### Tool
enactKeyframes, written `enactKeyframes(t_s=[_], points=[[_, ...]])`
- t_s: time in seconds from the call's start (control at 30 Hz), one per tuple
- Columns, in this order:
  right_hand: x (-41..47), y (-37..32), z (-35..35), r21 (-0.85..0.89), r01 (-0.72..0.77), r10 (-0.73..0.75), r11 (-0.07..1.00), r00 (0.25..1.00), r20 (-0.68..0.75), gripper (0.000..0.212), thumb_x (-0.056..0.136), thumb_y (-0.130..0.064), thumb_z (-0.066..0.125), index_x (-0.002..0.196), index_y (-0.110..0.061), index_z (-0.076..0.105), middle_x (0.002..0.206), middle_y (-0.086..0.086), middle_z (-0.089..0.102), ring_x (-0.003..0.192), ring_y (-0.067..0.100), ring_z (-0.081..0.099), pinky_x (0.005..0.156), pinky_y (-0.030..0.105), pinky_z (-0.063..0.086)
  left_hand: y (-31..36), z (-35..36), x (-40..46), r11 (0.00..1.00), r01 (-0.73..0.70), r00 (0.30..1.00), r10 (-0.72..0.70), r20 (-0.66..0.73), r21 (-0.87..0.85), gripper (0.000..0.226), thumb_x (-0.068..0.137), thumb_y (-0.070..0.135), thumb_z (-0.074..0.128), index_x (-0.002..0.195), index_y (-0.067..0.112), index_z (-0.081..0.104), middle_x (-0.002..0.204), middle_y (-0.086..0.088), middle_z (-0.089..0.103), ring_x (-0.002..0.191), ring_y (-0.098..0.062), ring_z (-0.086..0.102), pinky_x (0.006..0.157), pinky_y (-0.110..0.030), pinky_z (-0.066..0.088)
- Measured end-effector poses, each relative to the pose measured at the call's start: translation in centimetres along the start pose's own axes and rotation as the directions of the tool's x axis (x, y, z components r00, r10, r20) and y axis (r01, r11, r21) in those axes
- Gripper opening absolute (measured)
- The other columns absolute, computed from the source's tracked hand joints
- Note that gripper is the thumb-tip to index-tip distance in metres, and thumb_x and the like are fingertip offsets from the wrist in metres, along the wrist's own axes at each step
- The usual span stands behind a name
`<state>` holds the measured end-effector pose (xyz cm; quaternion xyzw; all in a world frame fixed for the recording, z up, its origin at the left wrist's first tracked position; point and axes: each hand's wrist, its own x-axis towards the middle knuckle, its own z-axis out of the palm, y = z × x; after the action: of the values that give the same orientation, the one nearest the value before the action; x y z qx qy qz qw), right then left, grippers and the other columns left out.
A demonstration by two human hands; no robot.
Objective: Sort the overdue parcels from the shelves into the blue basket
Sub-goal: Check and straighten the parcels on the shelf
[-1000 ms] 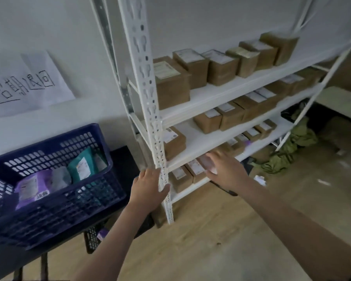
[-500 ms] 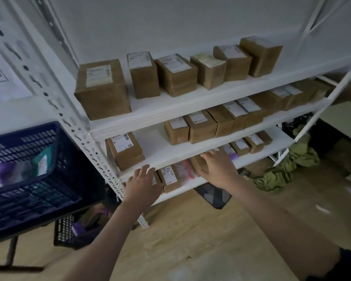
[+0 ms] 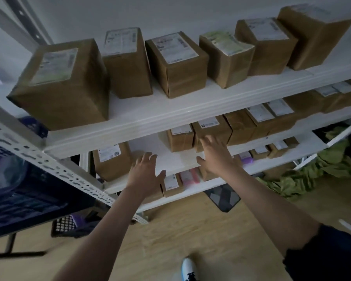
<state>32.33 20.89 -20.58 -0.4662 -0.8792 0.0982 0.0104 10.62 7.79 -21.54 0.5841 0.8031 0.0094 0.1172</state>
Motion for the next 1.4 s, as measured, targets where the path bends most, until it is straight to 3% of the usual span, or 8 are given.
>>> enactKeyframes(t_s=[0.23,0.47,0.6,0.73,0.9,1.07,1.27,1.4], points=[[4.8,1.0,0.8,-0.057,0.075,-0.078,0.996,0.995,-0.057,0.063,0.094,-0.04,0.06,0.147,-0.011,0.041,0.146,0.012,0.04,0.13,0.033,0.039,0.107,0.043,0.037,0.8,0.3,4.6,1.0,0.02,1.0,-0.019,0.025,-0.012,0.07,0.096,0.052,0.055,0.153,0.017,0.035,0.16,-0.002,0.031,0.143,-0.028,0.037,0.109,-0.047,0.044],[7.9,2.3,1.3,-0.14,0.128,-0.14,0.982,0.987,-0.08,0.085,0.086,-0.028,0.071,0.156,-0.011,0.027,0.158,0.019,0.031,0.142,0.042,0.032,0.104,0.05,0.043,1.8,0.1,9.5,0.992,0.072,0.997,-0.071,0.015,-0.103,0.079,0.09,0.053,0.064,0.153,0.018,0.031,0.154,-0.006,0.043,0.139,-0.031,0.044,0.106,-0.047,0.046],[9.2,2.6,1.9,-0.113,0.157,-0.167,0.981,0.982,-0.089,0.087,0.081,-0.015,0.073,0.156,-0.014,0.029,0.155,0.021,0.038,0.14,0.044,0.035,0.1,0.051,0.045,2.4,0.4,11.6,0.984,0.098,0.995,-0.099,-0.001,-0.148,0.081,0.08,0.058,0.072,0.146,0.027,0.036,0.143,-0.006,0.053,0.124,-0.034,0.057,0.094,-0.047,0.054],[9.0,2.3,2.8,-0.034,0.16,-0.164,0.986,0.976,-0.143,0.087,0.079,-0.016,0.075,0.155,-0.016,0.033,0.154,0.021,0.039,0.141,0.044,0.031,0.099,0.052,0.047,3.4,1.5,12.5,0.977,0.125,0.992,-0.125,0.01,-0.172,0.08,0.08,0.059,0.073,0.142,0.017,0.045,0.139,-0.008,0.056,0.125,-0.033,0.055,0.097,-0.043,0.052],[7.5,1.4,3.7,0.007,0.171,-0.168,0.985,0.974,-0.151,0.088,0.079,-0.025,0.077,0.154,-0.009,0.035,0.157,0.02,0.032,0.14,0.041,0.033,0.111,0.051,0.04,3.8,2.6,10.5,0.974,0.079,0.995,-0.09,-0.044,-0.21,0.089,0.081,0.058,0.071,0.152,0.015,0.037,0.152,-0.003,0.041,0.139,-0.026,0.039,0.107,-0.043,0.044],[3.6,0.3,4.5,0.047,0.196,-0.188,0.98,0.973,-0.131,0.083,0.082,-0.032,0.079,0.147,0.002,0.04,0.152,0.018,0.039,0.139,0.037,0.035,0.113,0.047,0.04,4.3,3.9,5.9,0.983,0.047,0.991,-0.069,-0.117,-0.179,0.086,0.084,0.06,0.066,0.151,0.014,0.039,0.153,-0.003,0.041,0.136,-0.027,0.043,0.104,-0.044,0.044],[-1.0,0.7,5.6,0.155,0.236,-0.217,0.959,0.968,-0.129,0.063,0.083,-0.036,0.075,0.134,-0.005,0.052,0.134,0.008,0.054,0.127,0.029,0.047,0.104,0.045,0.047,4.6,5.8,0.7,0.977,0.06,0.984,-0.092,-0.154,-0.205,0.087,0.082,0.061,0.065,0.152,0.017,0.037,0.153,0.002,0.041,0.137,-0.023,0.041,0.104,-0.045,0.047],[-0.7,1.5,5.6,0.217,0.212,-0.213,0.953,0.977,-0.021,0.062,0.085,-0.039,0.072,0.133,-0.006,0.052,0.133,0.007,0.053,0.127,0.027,0.045,0.1,0.041,0.048,3.9,6.1,0.4,0.972,0.094,0.985,-0.123,-0.121,-0.216,0.09,0.082,0.058,0.07,0.153,0.016,0.035,0.156,0.0,0.038,0.14,-0.025,0.039,0.108,-0.045,0.043]])
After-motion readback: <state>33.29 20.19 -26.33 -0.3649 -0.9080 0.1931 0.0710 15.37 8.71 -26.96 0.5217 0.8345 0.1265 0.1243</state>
